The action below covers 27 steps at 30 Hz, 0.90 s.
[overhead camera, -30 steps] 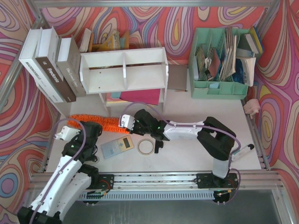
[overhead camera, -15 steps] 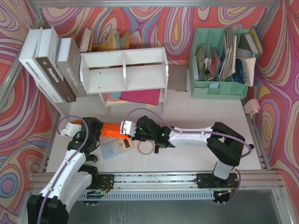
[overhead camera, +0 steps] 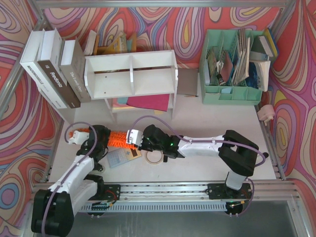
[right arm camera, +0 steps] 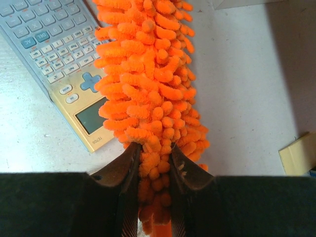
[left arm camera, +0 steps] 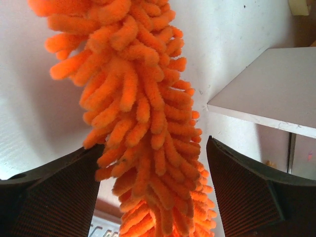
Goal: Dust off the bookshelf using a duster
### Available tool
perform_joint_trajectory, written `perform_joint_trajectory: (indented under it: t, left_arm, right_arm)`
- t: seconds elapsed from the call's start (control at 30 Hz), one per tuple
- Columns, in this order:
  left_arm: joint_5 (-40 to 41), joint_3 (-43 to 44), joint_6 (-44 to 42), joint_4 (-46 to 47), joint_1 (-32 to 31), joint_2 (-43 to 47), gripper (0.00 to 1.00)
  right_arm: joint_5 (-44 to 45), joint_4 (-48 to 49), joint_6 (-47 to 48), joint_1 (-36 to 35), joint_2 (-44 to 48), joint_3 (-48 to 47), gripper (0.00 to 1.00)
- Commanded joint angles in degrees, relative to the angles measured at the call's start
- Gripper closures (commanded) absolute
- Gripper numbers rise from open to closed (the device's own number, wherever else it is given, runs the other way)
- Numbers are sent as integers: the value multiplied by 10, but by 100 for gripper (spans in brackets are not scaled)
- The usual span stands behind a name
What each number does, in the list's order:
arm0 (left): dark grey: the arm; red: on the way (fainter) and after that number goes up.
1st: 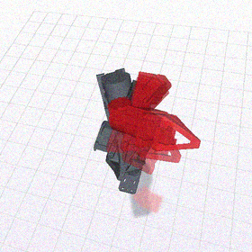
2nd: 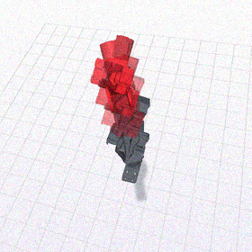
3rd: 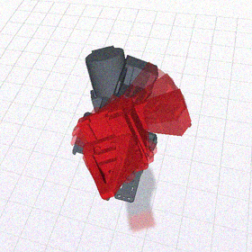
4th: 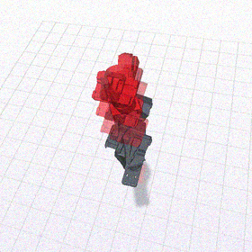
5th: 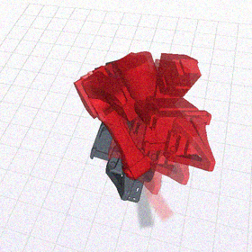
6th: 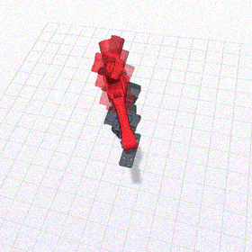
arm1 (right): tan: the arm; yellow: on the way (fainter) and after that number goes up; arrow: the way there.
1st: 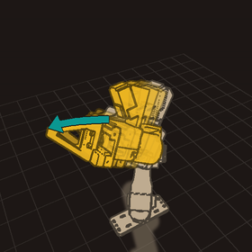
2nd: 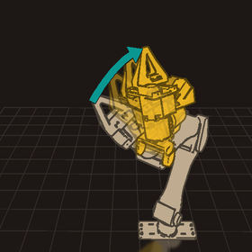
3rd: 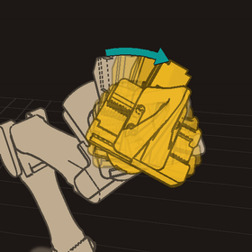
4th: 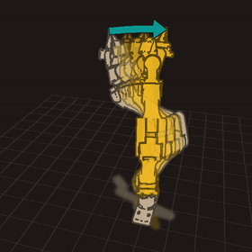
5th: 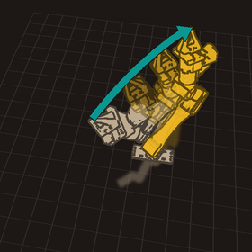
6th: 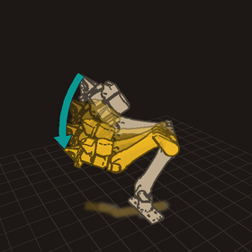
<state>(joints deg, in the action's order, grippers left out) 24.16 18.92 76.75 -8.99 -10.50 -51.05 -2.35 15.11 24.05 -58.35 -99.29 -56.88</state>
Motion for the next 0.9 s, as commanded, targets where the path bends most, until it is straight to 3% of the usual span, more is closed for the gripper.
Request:
perform_joint_trajectory:
  t: [0.0,0.2,0.33,0.53,0.63,0.8,0.87]
  left_arm:
    - [-4,-16,3,83,6,-33,26]
    - [2,-12,3,115,6,-67,44]
    - [7,-6,2,103,6,-56,61]
    - [21,-11,27,27,6,18,90]
    - [32,-22,46,-27,6,72,99]
    - [52,-32,57,-99,6,148,100]
    - [55,-29,59,-117,6,166,100]
  right_arm:
    - [8,38,-12,-7,28,-2,100]
    - [8,40,-19,-14,26,-3,100]
    - [12,41,-23,-15,21,-4,100]
    - [18,41,-26,-15,11,-10,100]
    - [18,41,-27,-15,11,-12,100]
    - [21,39,-33,-15,9,-21,99]
    - [17,32,-35,-15,11,-26,92]
